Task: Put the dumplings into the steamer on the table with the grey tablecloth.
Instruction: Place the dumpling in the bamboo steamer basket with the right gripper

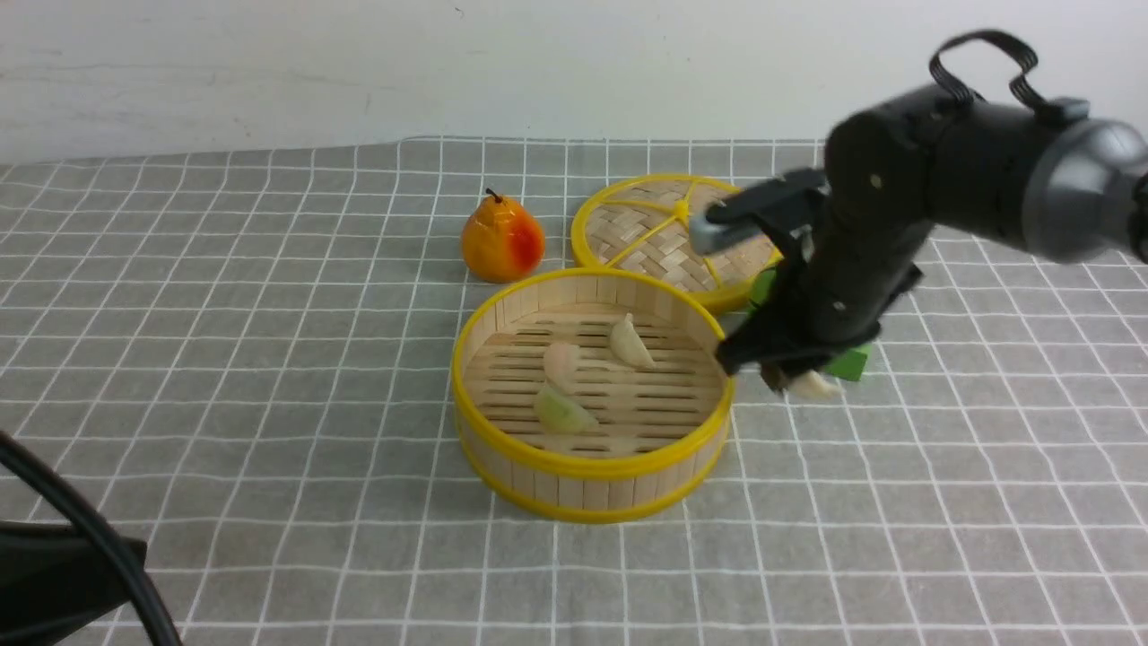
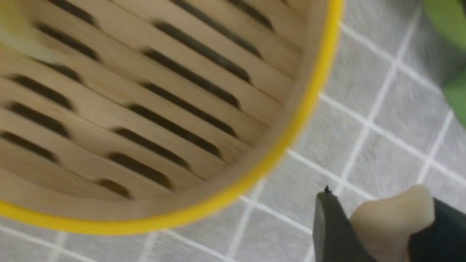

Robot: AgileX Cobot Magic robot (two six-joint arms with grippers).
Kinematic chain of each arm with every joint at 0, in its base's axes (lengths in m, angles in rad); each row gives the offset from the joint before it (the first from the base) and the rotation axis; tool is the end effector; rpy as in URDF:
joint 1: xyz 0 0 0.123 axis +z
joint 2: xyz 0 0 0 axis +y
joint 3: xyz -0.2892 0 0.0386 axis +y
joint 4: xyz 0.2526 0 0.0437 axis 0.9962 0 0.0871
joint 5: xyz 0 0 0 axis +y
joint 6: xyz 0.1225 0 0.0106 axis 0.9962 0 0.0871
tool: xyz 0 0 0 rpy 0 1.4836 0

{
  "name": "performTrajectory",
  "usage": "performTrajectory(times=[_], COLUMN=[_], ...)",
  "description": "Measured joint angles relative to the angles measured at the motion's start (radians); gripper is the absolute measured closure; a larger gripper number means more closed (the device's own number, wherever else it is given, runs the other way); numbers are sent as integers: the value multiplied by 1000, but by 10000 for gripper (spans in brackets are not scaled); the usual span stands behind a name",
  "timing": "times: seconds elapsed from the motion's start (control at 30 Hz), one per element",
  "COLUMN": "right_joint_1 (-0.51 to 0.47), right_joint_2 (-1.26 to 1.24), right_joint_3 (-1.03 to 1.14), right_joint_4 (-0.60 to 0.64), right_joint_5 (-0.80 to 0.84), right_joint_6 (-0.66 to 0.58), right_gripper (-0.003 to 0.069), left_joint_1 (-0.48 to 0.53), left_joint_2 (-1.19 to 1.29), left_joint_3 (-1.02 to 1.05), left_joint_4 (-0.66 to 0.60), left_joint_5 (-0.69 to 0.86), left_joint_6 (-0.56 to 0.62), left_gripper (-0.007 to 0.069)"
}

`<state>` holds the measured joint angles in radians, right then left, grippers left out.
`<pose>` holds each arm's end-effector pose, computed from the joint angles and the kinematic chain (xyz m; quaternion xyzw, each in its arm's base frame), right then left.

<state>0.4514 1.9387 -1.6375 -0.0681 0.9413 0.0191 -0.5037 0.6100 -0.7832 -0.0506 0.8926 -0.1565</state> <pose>0.4023 0.1875 0.2334 -0.2233 0.9522 0.0178 0.2077 0.1075 -0.0648 0.3343 0.1488 0.8791 -0.1700 0.4197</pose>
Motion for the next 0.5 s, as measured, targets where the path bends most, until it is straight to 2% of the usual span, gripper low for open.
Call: performTrajectory(times=[0.17, 0.5], right_joint_1=[110, 120], right_joint_2=[44, 214], right_joint_3=[-97, -115], right_joint_4=[15, 8], right_joint_5=[-71, -140], right_joint_6=[8, 50], right_gripper=[414, 403], left_joint_1=[0, 0], left_joint_2=[0, 0], left_joint_3=[0, 0], left_joint_4=[0, 0], left_joint_5=[0, 7], left_joint_6=[0, 0], left_gripper=[520, 512])
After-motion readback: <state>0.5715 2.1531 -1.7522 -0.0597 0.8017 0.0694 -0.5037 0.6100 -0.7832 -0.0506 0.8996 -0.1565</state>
